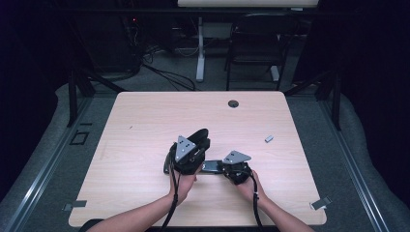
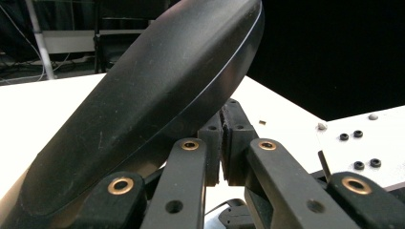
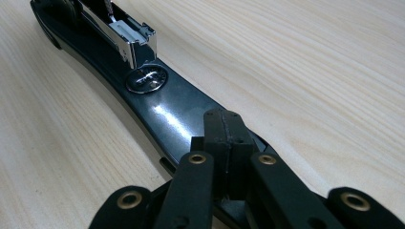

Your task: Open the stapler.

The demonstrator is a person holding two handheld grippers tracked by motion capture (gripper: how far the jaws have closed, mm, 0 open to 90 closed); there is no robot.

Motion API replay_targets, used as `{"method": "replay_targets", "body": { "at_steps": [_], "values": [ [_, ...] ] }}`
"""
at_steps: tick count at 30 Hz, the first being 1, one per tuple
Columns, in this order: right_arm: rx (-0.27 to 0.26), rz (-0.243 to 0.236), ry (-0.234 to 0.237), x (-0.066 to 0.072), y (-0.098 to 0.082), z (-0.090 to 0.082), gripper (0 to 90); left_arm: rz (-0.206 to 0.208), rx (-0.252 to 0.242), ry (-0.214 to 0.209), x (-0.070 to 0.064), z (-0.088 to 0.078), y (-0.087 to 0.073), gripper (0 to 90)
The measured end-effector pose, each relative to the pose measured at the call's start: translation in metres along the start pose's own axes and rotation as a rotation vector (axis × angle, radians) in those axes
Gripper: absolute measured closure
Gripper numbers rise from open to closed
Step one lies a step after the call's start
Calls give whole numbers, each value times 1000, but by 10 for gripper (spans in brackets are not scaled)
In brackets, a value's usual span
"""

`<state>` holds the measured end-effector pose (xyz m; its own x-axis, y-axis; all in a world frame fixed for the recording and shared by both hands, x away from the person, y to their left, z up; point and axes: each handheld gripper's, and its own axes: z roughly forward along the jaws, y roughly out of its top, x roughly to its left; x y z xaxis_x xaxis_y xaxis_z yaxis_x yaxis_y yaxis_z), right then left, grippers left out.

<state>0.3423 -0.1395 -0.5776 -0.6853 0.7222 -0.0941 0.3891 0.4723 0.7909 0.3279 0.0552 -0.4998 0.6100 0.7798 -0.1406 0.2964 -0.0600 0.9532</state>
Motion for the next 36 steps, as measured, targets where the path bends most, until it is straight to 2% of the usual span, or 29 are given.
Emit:
{"method": "replay_targets", "body": {
  "at_steps": [10, 21, 32, 36],
  "values": [
    [-5, -5, -4, 0, 0, 0, 900, -19, -15, 8, 5, -7, 5, 878],
    [-2, -10, -4, 0, 0, 0, 900, -19, -43, 18, 12, -17, 13, 877],
    [-5, -11, -8, 1, 0, 0, 900, -31, -67, 58, 20, -24, 19, 875],
    [-3, -13, -8, 0, 0, 0, 900, -41, -74, 59, 24, -27, 20, 873]
  ]
}}
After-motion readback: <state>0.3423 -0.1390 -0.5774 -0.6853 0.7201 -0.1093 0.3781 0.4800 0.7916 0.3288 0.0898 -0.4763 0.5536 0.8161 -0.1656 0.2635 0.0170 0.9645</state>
